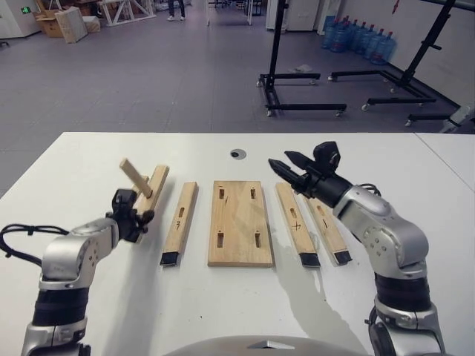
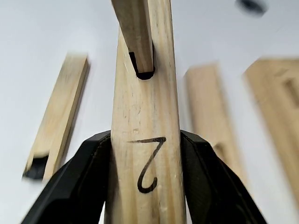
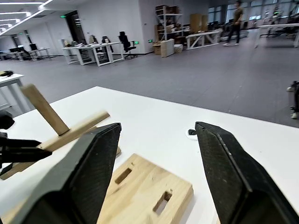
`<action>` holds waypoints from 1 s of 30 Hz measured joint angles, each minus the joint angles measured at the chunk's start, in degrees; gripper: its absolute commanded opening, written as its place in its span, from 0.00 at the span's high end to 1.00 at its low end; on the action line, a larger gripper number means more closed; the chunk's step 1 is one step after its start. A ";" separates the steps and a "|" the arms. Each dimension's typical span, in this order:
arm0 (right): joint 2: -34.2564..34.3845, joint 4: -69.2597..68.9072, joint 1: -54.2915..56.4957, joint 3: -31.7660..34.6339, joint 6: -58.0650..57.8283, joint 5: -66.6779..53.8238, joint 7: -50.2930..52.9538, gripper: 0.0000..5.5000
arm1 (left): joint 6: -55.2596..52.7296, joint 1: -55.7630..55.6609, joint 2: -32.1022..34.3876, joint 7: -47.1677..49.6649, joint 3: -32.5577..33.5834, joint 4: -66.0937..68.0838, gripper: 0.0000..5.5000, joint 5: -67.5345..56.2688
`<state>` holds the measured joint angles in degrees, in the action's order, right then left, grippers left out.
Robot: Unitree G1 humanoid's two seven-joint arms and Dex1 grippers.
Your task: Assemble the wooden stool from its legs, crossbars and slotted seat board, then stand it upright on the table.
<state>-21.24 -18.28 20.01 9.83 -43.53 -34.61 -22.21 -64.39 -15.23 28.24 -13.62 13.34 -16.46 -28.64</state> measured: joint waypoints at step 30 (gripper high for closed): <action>5.23 26.55 29.05 15.27 -25.23 -54.49 14.36 0.08 | 0.99 -8.73 -13.02 2.91 1.79 -0.77 0.63 -60.87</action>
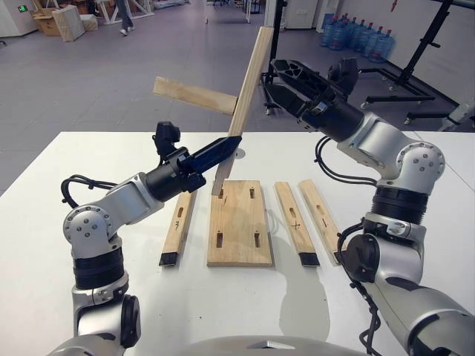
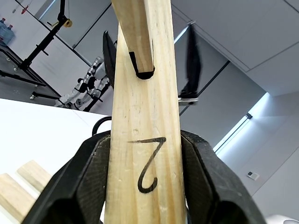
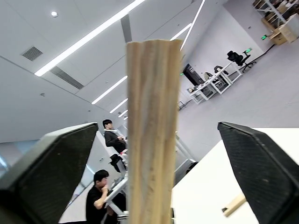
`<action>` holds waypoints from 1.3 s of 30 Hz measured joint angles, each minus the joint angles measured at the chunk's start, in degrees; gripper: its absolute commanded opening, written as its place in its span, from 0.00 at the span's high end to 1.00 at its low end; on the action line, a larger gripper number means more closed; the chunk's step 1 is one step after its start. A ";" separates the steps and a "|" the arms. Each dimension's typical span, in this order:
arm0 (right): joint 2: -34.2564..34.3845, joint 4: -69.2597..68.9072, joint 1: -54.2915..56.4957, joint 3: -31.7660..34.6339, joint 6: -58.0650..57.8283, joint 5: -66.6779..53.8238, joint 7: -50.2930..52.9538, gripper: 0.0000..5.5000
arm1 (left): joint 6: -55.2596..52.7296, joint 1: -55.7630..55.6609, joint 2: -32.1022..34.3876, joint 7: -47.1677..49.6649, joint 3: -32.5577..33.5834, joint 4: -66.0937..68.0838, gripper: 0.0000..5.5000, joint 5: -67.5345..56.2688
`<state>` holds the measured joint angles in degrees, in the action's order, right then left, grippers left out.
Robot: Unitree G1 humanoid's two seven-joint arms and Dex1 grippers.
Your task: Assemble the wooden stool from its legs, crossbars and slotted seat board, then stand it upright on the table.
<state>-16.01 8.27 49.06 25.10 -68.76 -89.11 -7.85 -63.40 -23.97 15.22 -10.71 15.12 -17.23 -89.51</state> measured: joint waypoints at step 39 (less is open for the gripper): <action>0.51 -0.30 -1.03 -9.64 4.26 -8.79 4.88 0.63 | 5.39 3.08 5.32 -3.72 -7.47 -1.63 0.63 -2.24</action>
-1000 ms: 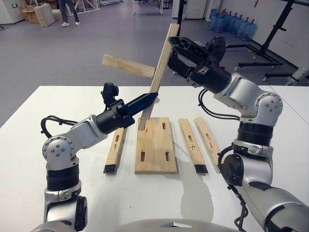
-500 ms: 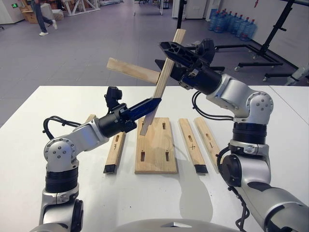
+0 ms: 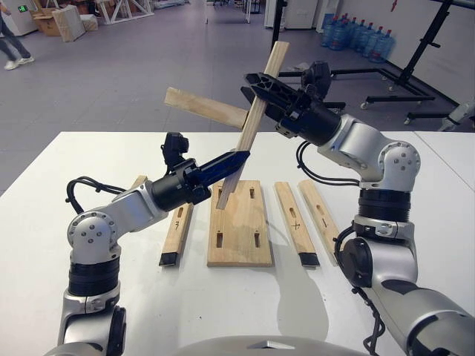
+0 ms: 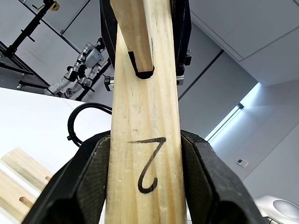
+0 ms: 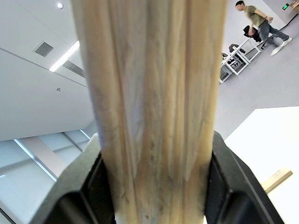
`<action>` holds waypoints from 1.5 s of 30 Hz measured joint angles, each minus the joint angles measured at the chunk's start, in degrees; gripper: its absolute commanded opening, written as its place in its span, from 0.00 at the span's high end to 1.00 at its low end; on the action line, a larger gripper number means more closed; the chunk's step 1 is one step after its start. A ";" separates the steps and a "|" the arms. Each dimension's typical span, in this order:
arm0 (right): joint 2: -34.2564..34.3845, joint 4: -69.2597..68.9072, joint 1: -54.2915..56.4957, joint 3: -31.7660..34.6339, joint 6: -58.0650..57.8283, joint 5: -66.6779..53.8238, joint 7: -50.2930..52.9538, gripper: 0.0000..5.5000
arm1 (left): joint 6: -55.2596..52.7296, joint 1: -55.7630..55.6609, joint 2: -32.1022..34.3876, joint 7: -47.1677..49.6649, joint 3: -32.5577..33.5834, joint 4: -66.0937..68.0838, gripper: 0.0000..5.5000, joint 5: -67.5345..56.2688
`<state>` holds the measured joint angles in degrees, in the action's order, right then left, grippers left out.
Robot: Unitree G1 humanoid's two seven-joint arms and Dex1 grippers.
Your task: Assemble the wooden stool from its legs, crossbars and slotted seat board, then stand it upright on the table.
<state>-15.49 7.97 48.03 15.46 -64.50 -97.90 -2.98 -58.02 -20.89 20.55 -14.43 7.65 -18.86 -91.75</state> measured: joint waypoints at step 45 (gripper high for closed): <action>0.68 30.50 -6.35 -10.73 79.64 68.69 -75.93 0.63 | 8.06 15.65 1.18 5.39 -6.57 -7.83 0.38 42.87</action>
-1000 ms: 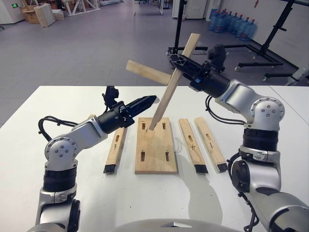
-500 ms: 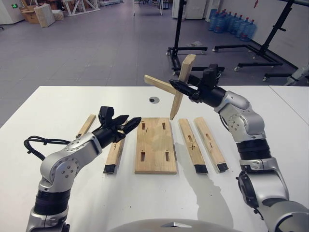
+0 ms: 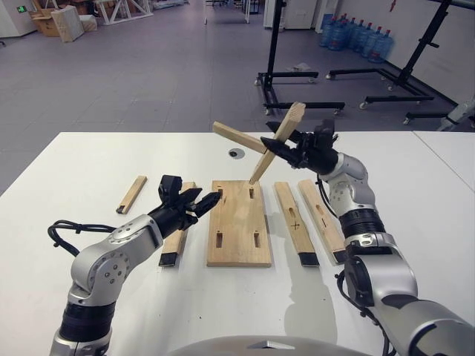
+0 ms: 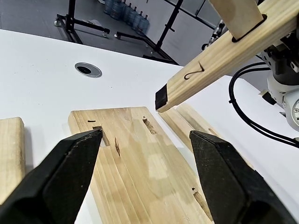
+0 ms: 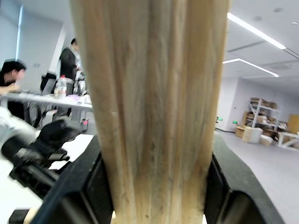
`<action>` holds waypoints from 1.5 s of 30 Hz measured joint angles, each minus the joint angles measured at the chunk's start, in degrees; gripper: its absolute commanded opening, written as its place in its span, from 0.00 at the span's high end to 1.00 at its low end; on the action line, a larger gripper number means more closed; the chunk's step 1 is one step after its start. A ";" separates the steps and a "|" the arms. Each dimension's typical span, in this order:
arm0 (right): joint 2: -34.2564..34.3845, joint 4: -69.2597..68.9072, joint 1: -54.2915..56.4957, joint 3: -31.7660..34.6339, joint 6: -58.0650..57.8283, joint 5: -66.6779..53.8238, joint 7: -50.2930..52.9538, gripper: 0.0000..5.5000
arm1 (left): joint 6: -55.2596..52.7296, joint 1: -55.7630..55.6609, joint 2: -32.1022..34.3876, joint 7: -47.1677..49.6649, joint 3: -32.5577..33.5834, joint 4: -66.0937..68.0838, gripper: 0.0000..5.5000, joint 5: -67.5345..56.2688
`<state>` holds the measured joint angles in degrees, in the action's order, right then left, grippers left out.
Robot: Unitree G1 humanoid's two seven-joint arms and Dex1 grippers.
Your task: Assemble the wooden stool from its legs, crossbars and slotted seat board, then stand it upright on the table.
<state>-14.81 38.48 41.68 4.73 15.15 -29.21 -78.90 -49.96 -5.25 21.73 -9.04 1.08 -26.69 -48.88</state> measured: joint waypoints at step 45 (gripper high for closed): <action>-2.07 8.41 5.65 -6.34 -18.63 6.84 7.33 0.63 | -0.87 0.67 -3.28 -2.07 -0.78 -0.01 0.38 4.40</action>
<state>-16.88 46.89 47.32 -1.61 -3.49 -22.37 -71.57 -50.82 -4.58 18.45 -11.11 0.30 -26.70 -44.48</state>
